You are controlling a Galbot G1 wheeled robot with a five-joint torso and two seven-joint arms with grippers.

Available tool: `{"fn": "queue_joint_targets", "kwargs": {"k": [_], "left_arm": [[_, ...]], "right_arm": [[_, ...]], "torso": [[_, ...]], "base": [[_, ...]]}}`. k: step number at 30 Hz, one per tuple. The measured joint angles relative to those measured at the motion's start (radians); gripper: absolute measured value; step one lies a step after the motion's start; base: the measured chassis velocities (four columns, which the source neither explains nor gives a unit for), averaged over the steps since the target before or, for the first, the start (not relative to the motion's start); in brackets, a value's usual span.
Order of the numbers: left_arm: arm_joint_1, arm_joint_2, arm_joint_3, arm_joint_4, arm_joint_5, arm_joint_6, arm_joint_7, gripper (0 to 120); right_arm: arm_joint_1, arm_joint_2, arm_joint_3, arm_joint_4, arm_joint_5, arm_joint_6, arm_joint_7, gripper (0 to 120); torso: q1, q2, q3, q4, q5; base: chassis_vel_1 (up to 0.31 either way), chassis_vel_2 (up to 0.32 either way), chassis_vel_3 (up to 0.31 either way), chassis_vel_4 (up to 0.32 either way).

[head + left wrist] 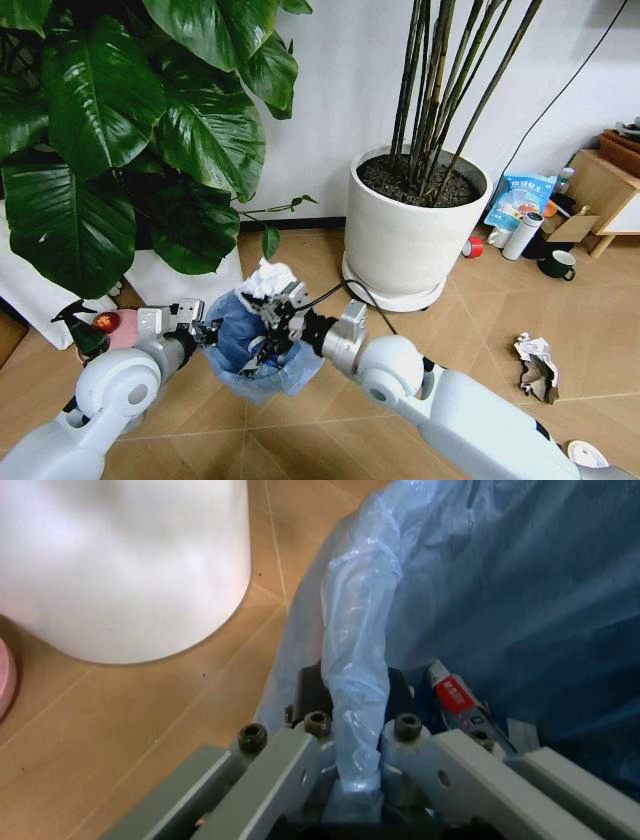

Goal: Pick up the trash bin and place the garbage on the floor into it.

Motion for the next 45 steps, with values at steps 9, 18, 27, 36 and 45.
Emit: {"fn": "queue_joint_targets", "kwargs": {"k": [9,18,27,36,45], "left_arm": [[-0.002,-0.001,-0.001,0.002,-0.001,0.0,-0.001,0],[-0.005,-0.005,-0.002,0.003,0.0,0.0,0.001,0],[-0.005,-0.003,-0.006,0.003,0.001,0.0,0.002,0],[-0.003,-0.002,-0.016,0.006,0.006,0.0,0.003,0],[0.001,-0.005,-0.03,0.006,0.016,0.0,0.012,0]], "right_arm": [[0.002,0.015,-0.011,-0.022,-0.011,-0.003,-0.004,25],[-0.001,0.016,-0.006,-0.029,-0.019,0.0,-0.004,62],[-0.005,0.022,0.021,-0.036,-0.032,0.008,0.007,94],[-0.089,-0.038,0.204,0.007,-0.074,-0.038,0.109,100],[-0.315,-0.138,0.528,-0.033,-0.11,-0.049,0.098,100]], "torso": [[0.0,0.0,0.0,0.0,0.0001],[0.0,0.0,0.0,0.0,0.0001],[0.0,0.0,0.0,0.0,0.0001],[0.0,0.0,0.0,0.0002,0.0001],[0.0,0.0,0.0,-0.0002,0.0006]], "base": [[0.0,0.0,0.0,0.0],[0.0,0.0,0.0,0.0],[0.0,0.0,0.0,0.0],[0.0,0.0,0.0,0.0],[0.0,0.0,0.0,0.0]]}}
